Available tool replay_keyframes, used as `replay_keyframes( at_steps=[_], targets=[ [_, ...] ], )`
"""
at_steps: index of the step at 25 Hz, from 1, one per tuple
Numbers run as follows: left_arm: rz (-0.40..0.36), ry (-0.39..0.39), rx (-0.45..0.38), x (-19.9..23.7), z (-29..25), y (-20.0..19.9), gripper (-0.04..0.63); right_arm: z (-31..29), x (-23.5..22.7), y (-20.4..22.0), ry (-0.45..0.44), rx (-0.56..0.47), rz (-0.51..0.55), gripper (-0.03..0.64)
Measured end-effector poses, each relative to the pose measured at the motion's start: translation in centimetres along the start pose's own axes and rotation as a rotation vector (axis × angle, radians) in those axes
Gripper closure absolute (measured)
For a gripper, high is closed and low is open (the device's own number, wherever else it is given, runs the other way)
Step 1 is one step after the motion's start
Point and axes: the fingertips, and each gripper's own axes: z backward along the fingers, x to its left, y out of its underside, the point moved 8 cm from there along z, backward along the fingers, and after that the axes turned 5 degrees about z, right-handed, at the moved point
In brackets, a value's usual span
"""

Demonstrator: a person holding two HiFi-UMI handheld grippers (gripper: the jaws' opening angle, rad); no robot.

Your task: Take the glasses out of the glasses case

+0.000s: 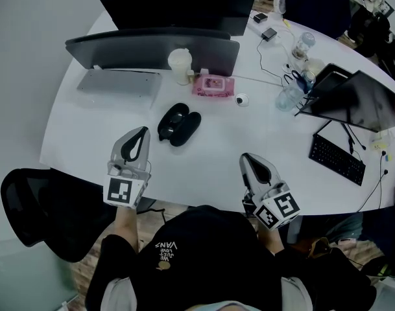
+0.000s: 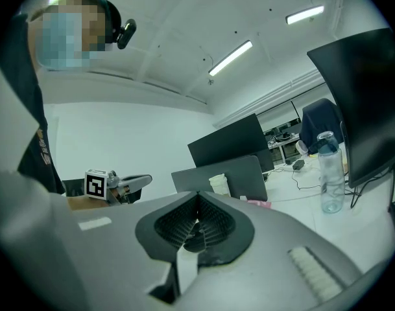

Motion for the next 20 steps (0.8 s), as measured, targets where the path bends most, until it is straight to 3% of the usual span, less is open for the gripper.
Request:
replay_keyframes(
  at_steps=[20],
  targets=[
    [-0.030, 0.065, 0.078, 2.3, -8.0, 4.3, 0.594, -2.0, -4.3, 0.4, 0.047, 0.039, -0.040, 0.615]
  ],
)
